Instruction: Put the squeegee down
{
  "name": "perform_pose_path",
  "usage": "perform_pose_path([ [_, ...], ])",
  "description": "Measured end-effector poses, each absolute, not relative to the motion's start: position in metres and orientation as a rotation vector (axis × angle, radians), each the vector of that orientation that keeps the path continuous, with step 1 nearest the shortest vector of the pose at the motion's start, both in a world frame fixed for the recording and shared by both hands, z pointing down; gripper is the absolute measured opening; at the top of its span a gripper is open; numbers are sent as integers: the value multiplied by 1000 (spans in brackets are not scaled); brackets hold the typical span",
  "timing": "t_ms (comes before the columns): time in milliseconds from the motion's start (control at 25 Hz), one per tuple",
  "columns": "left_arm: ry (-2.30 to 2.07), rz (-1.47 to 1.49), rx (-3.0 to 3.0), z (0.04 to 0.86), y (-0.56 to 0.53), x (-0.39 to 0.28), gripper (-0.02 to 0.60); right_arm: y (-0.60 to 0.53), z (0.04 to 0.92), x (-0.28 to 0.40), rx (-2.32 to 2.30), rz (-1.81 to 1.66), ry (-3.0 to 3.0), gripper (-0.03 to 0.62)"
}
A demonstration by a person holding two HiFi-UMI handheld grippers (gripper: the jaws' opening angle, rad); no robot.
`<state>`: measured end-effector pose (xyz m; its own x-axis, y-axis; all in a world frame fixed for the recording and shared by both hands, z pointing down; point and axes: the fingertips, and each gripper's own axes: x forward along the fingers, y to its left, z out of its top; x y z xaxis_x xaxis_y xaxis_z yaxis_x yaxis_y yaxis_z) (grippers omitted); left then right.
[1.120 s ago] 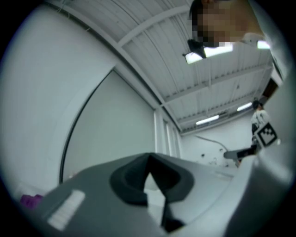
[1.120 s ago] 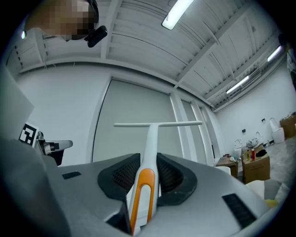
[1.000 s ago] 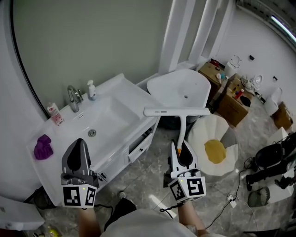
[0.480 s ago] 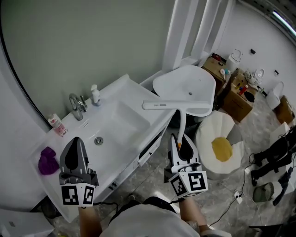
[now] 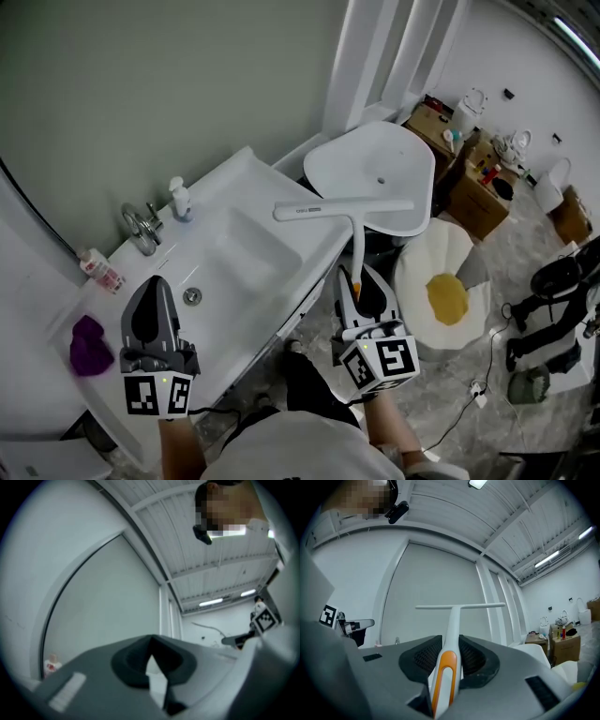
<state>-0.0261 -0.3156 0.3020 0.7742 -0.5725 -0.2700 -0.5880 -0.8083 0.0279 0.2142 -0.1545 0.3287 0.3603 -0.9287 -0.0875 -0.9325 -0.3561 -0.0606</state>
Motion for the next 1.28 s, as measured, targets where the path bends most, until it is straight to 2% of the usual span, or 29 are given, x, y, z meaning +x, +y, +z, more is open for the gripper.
perform_pose_path([
  [400,1150,400,-2843,300,-379,14,8,-270,355,282,-2463,-37,1982,109],
  [640,1260,346,-2816,310,-397,34,8,-328,394,313,-2425,-207,2147,109],
  [1280,1605,241,-2657,326,-426,34,8,-442,495,344,-2261,-553,2538,109],
])
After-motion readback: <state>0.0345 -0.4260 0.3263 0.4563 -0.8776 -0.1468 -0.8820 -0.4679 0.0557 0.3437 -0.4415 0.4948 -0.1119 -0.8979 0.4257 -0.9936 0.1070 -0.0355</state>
